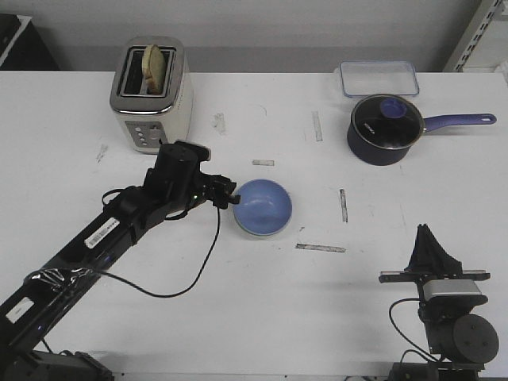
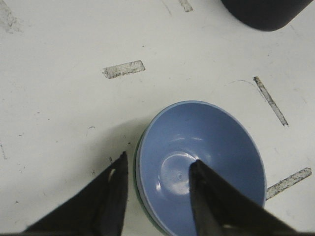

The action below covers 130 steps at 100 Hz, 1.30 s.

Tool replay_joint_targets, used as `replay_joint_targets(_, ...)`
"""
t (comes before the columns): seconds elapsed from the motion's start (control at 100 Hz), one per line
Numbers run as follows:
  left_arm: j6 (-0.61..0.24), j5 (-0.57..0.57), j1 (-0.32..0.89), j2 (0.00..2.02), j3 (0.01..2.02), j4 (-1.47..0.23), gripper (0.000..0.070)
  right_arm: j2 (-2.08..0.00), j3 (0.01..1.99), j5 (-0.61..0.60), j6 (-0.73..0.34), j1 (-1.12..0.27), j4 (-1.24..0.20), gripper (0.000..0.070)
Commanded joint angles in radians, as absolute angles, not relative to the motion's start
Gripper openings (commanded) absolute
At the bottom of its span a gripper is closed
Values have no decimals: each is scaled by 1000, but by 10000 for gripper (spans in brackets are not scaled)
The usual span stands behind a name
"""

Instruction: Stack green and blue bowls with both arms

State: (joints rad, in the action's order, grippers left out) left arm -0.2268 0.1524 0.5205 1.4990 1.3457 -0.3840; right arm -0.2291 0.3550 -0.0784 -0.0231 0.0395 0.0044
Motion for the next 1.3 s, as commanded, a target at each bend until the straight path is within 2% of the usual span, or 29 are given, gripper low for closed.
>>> replay_joint_targets(0.0,-209,149,510,1466,1300,-340,64,-228,359,-78,-30,39,15,10)
replay_joint_targets(0.07,-195,149,490,1419,1237,-294,0,-228,359,-78,-30,39,15,10)
replay_joint_targets(0.35,-59,89,369,1201,943,-71,0,-228,359,-78,-30,39,15,10)
replay_joint_targets(0.62,-52,74,189,929,666,134,0,-228,359,-78,-29,39,15,10)
replay_joint_targets(0.94,-52,74,119,580,439,118,1,-228,359,-78,-29,39,15,10)
replay_joint_targets(1.29,-52,74,119,311,438,80,1,-228,359,-78,-30,39,15,10)
